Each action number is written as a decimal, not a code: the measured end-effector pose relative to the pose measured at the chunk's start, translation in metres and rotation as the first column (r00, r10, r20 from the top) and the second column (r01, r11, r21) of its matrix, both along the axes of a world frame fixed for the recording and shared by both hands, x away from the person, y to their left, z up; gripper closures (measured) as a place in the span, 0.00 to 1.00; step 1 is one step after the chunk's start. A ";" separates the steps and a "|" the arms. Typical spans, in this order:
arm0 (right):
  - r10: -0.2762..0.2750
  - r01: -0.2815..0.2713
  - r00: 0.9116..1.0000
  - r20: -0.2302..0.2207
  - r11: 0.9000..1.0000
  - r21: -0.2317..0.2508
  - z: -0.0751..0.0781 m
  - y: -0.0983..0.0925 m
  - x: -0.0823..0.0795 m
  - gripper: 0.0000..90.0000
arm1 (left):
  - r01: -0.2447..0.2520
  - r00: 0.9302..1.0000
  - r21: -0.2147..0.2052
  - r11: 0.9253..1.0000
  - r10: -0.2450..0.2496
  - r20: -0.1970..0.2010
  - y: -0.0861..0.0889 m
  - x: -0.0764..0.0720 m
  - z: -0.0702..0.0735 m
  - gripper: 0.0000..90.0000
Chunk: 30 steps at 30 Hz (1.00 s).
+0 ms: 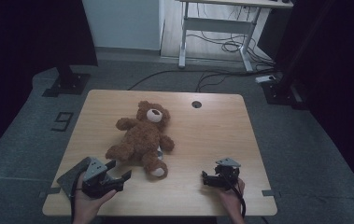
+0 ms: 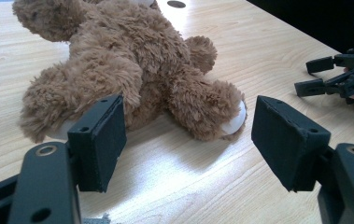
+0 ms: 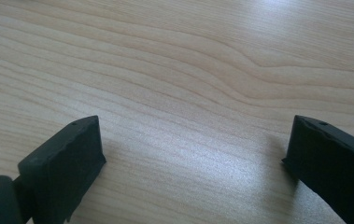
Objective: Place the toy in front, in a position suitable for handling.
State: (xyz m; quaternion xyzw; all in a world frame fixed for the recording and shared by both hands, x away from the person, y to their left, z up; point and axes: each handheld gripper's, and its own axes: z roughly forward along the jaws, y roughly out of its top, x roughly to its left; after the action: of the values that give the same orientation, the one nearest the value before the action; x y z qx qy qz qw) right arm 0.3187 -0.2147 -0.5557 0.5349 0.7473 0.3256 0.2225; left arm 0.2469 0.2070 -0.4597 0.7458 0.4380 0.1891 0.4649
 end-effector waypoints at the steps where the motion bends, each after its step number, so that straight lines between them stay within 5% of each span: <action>1: 0.002 -0.002 1.000 0.000 1.000 0.001 0.000 0.000 0.000 0.04 | -0.001 1.000 0.001 1.000 0.001 -0.001 0.000 0.000 0.000 0.30; 9: -0.003 0.003 1.000 0.008 1.000 0.002 0.000 0.000 -0.002 0.09 | 0.000 1.000 0.008 1.000 0.000 0.002 -0.002 0.000 0.000 0.29; 14: -0.023 0.022 1.000 0.018 0.998 0.053 0.001 0.000 -0.007 0.14 | -0.002 1.000 0.005 1.000 0.002 0.003 0.000 0.000 0.000 0.29; 20: 0.053 -0.057 0.998 0.043 0.993 0.107 0.006 0.005 -0.010 0.16 | -0.020 1.000 0.008 1.000 0.020 0.011 0.001 0.000 0.002 0.29; 30: 0.112 -0.123 0.989 0.099 0.986 0.114 0.019 0.009 -0.002 0.18 | -0.077 0.997 0.020 0.997 0.077 0.014 0.006 0.005 0.007 0.28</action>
State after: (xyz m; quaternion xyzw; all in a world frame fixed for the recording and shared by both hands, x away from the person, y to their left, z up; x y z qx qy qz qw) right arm 0.3168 -0.2057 -0.5369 0.4867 0.7454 0.4069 0.2047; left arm 0.2522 0.2134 -0.4530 0.7318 0.4613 0.2165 0.4526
